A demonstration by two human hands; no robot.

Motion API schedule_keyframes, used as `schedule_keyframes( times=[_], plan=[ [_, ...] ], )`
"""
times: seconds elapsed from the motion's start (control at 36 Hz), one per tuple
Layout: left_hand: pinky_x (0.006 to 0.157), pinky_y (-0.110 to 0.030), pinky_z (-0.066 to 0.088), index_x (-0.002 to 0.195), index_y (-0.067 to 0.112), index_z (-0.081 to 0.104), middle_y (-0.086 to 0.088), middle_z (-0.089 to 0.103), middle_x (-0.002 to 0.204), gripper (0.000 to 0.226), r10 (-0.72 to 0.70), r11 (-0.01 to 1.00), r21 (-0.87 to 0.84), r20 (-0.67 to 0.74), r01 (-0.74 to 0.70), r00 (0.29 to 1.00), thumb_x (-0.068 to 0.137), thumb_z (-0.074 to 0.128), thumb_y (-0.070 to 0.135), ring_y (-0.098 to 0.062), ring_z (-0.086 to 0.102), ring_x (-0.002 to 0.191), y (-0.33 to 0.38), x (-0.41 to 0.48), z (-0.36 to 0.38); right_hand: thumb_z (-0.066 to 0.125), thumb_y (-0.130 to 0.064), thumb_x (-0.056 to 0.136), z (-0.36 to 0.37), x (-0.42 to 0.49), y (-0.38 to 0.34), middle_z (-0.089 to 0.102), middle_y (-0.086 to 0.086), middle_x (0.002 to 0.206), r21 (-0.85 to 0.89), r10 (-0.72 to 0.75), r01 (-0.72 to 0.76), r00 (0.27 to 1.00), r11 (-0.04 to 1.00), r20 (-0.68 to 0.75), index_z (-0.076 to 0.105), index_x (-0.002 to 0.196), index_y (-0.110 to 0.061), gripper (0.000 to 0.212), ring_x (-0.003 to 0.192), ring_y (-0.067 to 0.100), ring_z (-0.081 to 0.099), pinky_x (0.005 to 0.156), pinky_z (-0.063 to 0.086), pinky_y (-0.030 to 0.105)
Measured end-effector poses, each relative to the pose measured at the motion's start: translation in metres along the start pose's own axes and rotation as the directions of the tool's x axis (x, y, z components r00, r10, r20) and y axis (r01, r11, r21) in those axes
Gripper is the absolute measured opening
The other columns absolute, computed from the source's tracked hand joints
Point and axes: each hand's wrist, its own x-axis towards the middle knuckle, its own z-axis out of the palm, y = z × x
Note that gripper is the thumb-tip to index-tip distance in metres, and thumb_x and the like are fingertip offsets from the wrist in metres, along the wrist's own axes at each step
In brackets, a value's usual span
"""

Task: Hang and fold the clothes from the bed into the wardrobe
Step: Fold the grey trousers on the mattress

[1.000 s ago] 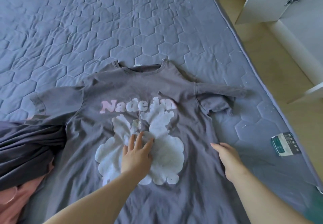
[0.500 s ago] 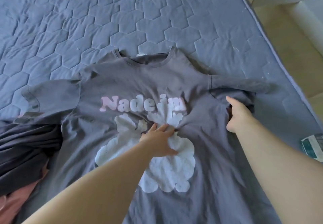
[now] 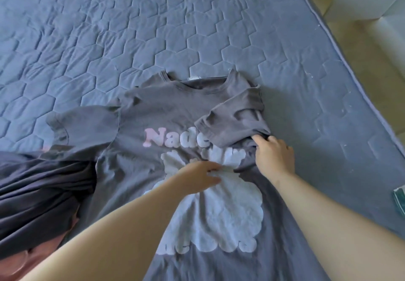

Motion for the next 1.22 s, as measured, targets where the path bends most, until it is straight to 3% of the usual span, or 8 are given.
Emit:
schedule_keyframes(
  times=[0.19, 0.36, 0.53, 0.69, 0.83, 1.0, 1.17, 1.22],
  plan=[
    [0.067, -0.023, 0.044, 0.104, 0.026, 0.056, 0.003, 0.059, 0.093, 0.013, -0.268, 0.84, -0.536, -0.28, 0.081, 0.922, 0.094, 0.047, 0.024, -0.017, 0.058, 0.081, 0.013, -0.001, -0.024, 0.065, 0.006, 0.072, -0.01, -0.011, 0.009, 0.058, 0.019, 0.083, 0.221, -0.064, 0.125, 0.962, 0.967, -0.264, 0.07, 0.086, -0.007, 0.02, 0.075, 0.043, 0.057, 0.065, 0.048, 0.046],
    [0.083, -0.029, 0.041, 0.126, 0.021, 0.052, -0.006, 0.053, 0.127, 0.035, -0.176, 0.96, -0.279, -0.507, 0.033, 0.844, 0.093, 0.04, 0.021, -0.027, 0.053, 0.111, 0.057, 0.024, -0.061, 0.059, 0.005, 0.079, -0.013, -0.019, 0.028, 0.064, 0.018, 0.093, 0.266, -0.044, 0.084, 0.987, 0.96, -0.152, 0.063, 0.098, -0.003, 0.021, 0.091, 0.041, 0.056, 0.077, 0.045, 0.049],
    [0.103, -0.029, 0.036, 0.135, 0.016, 0.046, -0.004, 0.037, 0.144, 0.053, 0.065, 0.991, -0.079, -0.398, -0.105, 0.915, 0.086, 0.041, -0.004, -0.023, 0.041, 0.128, 0.111, 0.069, -0.067, 0.067, 0.01, 0.057, -0.002, -0.023, 0.04, 0.063, 0.008, 0.069, 0.24, -0.169, 0.206, 0.971, 0.949, -0.167, 0.061, 0.074, -0.01, 0.027, 0.063, 0.036, 0.057, 0.056, 0.046, 0.04],
    [0.106, -0.047, 0.034, 0.145, 0.02, 0.025, -0.004, 0.029, 0.148, 0.061, 0.007, 0.995, -0.089, -0.418, -0.049, 0.909, 0.092, 0.051, 0.036, -0.028, 0.034, 0.133, 0.13, 0.11, -0.067, 0.061, 0.013, 0.058, 0.01, -0.025, 0.053, 0.062, 0.005, 0.069, 0.299, -0.212, 0.237, 0.971, 0.924, -0.114, 0.061, 0.071, -0.011, 0.028, 0.064, 0.033, 0.055, 0.059, 0.043, 0.036],
    [0.057, -0.022, 0.04, 0.096, 0.012, 0.057, -0.007, 0.054, 0.078, 0.023, -0.038, 0.997, -0.079, -0.413, 0.006, 0.91, 0.092, 0.055, 0.034, -0.031, 0.057, 0.102, 0.141, 0.117, -0.079, 0.061, 0.011, 0.057, 0.02, -0.02, 0.061, 0.059, 0.005, 0.065, 0.318, -0.215, 0.244, 0.969, 0.916, -0.124, 0.058, 0.068, -0.011, 0.025, 0.062, 0.033, 0.053, 0.055, 0.04, 0.035],
    [0.07, -0.021, 0.041, 0.111, 0.014, 0.067, -0.009, 0.064, 0.108, 0.024, -0.102, 0.892, -0.406, -0.61, -0.199, 0.786, 0.092, 0.054, 0.022, -0.024, 0.058, 0.103, 0.14, 0.126, -0.103, 0.057, 0.008, 0.054, 0.019, -0.02, 0.074, 0.052, 0.003, 0.066, 0.334, -0.153, 0.204, 0.973, 0.92, -0.174, 0.052, 0.064, -0.014, 0.025, 0.06, 0.031, 0.05, 0.053, 0.034, 0.031],
    [0.093, -0.027, 0.038, 0.14, 0.009, 0.037, -0.014, 0.046, 0.138, 0.046, -0.001, 0.979, -0.18, -0.461, -0.093, 0.888, 0.096, 0.047, 0.015, -0.029, 0.045, 0.126, 0.13, 0.128, -0.101, 0.055, -0.006, 0.078, 0.011, -0.018, 0.073, 0.059, 0.002, 0.096, 0.12, -0.048, 0.036, 0.994, 0.992, 0.098, 0.063, 0.092, -0.018, 0.02, 0.098, 0.029, 0.051, 0.076, 0.032, 0.033],
    [0.097, -0.034, 0.039, 0.144, 0.014, 0.029, -0.015, 0.041, 0.141, 0.051, -0.018, 0.995, -0.098, -0.453, -0.03, 0.891, 0.096, 0.046, 0.021, -0.034, 0.046, 0.123, 0.118, 0.127, -0.096, 0.068, -0.004, 0.063, 0.011, -0.022, 0.065, 0.061, 0.005, 0.081, 0.076, -0.013, 0.013, 1.0, 0.997, 0.011, 0.064, 0.079, -0.014, 0.02, 0.082, 0.033, 0.057, 0.068, 0.035, 0.035]
  ],
)
